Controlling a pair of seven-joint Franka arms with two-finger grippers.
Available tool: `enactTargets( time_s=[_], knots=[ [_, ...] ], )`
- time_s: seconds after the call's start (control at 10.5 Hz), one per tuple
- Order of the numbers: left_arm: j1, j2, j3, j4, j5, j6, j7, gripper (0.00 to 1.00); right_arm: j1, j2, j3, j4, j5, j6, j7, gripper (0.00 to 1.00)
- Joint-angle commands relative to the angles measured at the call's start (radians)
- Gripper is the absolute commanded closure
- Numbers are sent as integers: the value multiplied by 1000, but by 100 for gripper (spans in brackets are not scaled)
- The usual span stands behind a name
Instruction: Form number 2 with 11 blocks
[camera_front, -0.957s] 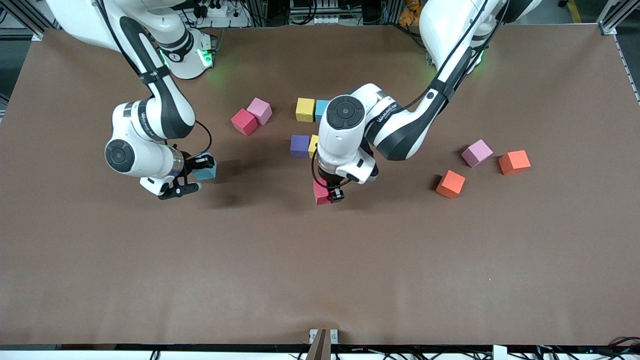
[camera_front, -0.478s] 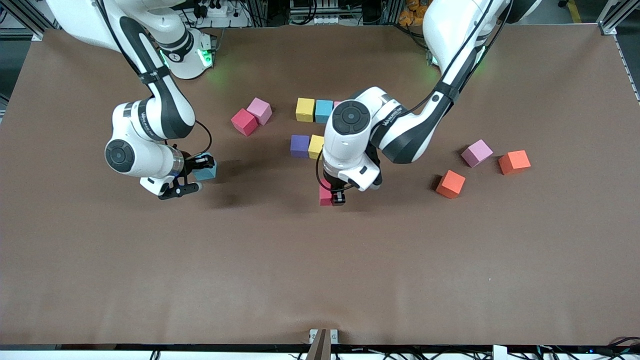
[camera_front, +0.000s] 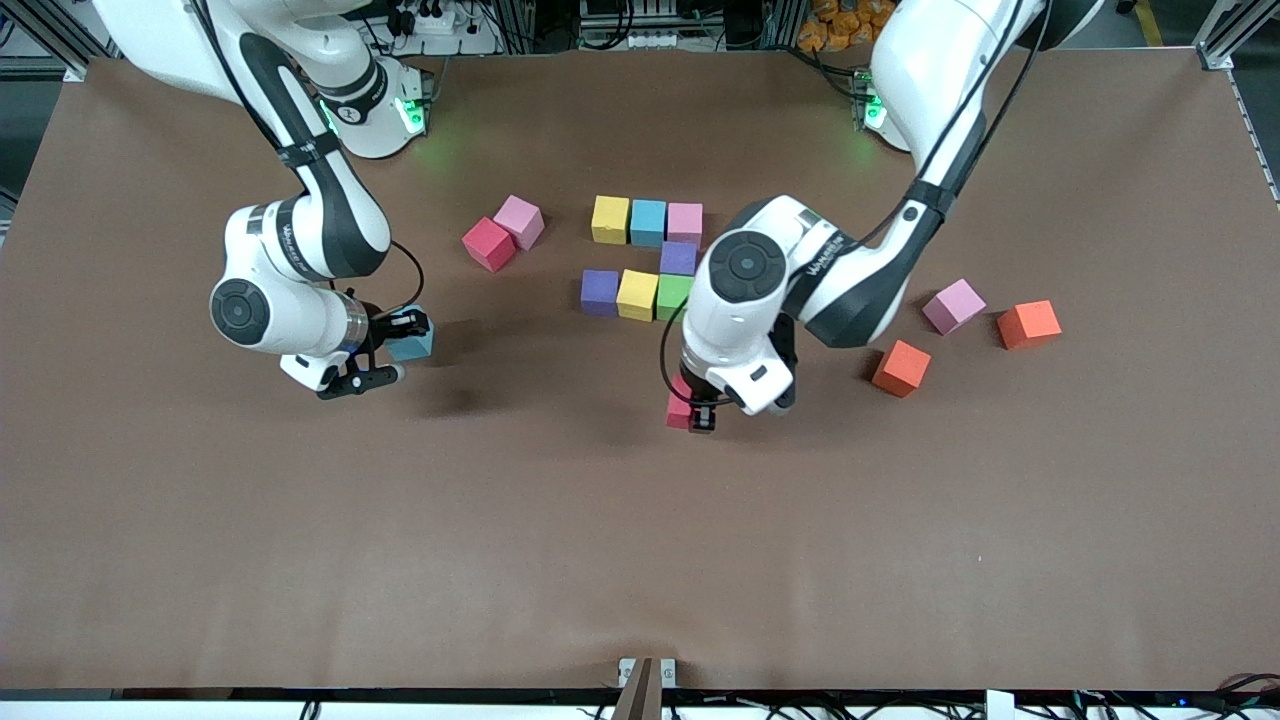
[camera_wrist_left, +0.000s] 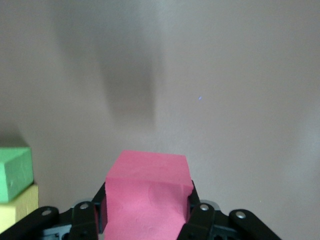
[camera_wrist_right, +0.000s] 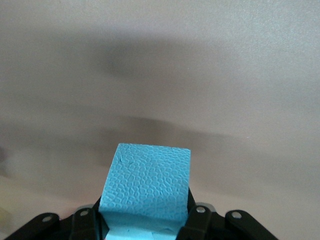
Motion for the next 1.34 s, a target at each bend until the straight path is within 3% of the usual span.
enactTargets(
  time_s=[0.0, 0.48, 0.86, 1.15, 1.24],
  knots=[
    [39, -12, -3, -23, -18, -11, 122, 85, -4, 8, 5, 18, -3, -15, -1, 54],
    [110, -18, -3, -20, -16, -38, 340, 85, 10, 8, 14, 30, 4, -14, 43, 55],
    [172, -21, -3, -15, -16, -56, 530, 85, 138, 20, 22, 116, 9, -21, 287, 55],
    [229, -41, -4, -9, -18, -82, 677, 85, 203, 78, 20, 204, 163, -20, 356, 55],
    [242, -47, -6, -1, -25, -99, 706, 86, 215, 95, 20, 235, 167, -18, 400, 55]
  ],
)
